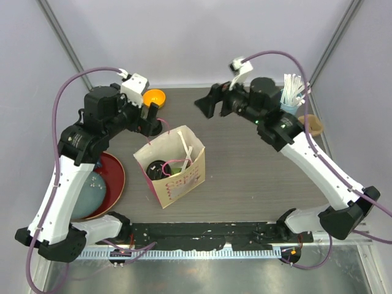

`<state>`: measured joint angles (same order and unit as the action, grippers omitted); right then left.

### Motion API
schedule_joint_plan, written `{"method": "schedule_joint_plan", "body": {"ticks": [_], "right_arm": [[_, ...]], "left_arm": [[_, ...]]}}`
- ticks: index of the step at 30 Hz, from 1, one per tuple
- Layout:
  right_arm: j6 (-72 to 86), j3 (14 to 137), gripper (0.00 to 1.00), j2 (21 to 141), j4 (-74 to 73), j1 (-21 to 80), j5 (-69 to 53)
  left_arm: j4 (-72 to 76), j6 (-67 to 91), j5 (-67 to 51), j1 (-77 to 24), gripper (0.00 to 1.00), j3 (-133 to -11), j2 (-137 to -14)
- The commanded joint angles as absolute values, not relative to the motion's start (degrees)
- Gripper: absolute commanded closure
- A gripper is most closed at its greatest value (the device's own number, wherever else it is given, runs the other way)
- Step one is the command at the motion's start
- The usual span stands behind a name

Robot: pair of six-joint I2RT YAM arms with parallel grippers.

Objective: Pack the takeout coffee

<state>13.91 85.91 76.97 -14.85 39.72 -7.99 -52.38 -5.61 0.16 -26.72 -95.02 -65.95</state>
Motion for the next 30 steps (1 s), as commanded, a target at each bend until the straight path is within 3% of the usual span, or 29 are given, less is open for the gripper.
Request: {"method": "schedule_joint_plan", "body": {"ticks": [1,5,9,19,30], "right_arm": [[17.48,86.32,0.11,75.24,-19.33,24.84,-6.94],[16.44,81.22,0.11,73.13,-19.78,16.03,-1.34],[15.65,75.43,0.08,72.16,-21.0,11.52,2.63],[18.89,64.96,0.04,72.16,-20.48,10.63,13.27],[18.37,54.93,0.04,70.05,-10.99,10.55,15.47]], "left_arm": [[-45.8,-7.21,7.39,-19.36,0.0,-92.82,-65.56],[-43.78,-6.07,0.36,-2.86,0.0,-91.15,-67.93],[-39.47,-4.66,-4.47,4.99,0.0,-84.74,-69.52],[-26.81,-3.96,-7.82,9.31,0.0,-63.22,-64.95],[-19.52,-4.39,-10.72,9.32,0.0,-51.77,-65.3]]}}
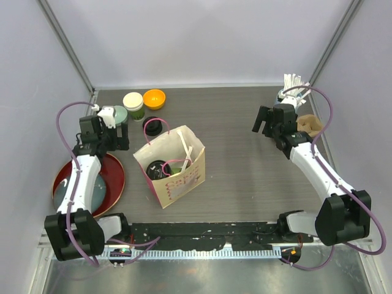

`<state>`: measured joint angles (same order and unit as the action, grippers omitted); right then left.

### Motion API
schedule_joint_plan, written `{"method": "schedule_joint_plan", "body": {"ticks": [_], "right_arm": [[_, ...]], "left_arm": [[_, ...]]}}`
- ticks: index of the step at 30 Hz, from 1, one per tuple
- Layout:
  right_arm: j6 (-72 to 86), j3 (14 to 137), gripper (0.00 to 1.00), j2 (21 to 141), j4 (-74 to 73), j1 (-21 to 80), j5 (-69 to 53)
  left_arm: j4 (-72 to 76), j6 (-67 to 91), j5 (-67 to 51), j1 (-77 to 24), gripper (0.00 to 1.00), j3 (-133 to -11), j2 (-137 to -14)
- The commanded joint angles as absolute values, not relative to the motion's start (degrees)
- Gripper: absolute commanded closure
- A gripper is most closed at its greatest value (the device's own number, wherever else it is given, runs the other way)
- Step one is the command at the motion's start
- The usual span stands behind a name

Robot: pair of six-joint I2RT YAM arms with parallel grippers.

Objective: Pack the takeout coffee

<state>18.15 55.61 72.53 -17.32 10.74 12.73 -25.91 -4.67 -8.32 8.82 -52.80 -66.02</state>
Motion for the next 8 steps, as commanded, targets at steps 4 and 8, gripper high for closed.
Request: {"method": "schedule_joint_plan", "body": {"ticks": [4,8], "right_arm": [[18.89,53.88,0.04,70.49,-10.02,10.55,16.43],[18.81,53.35,0.04,70.4,-9.14,10.55,16.61]], "left_arm": [[-16.8,-4.92,-11.34,9.32,0.0,-49.75,-65.04],[-15.03,-5.27,-12.21,9.32,0.0,-47.55,-65.21]]}}
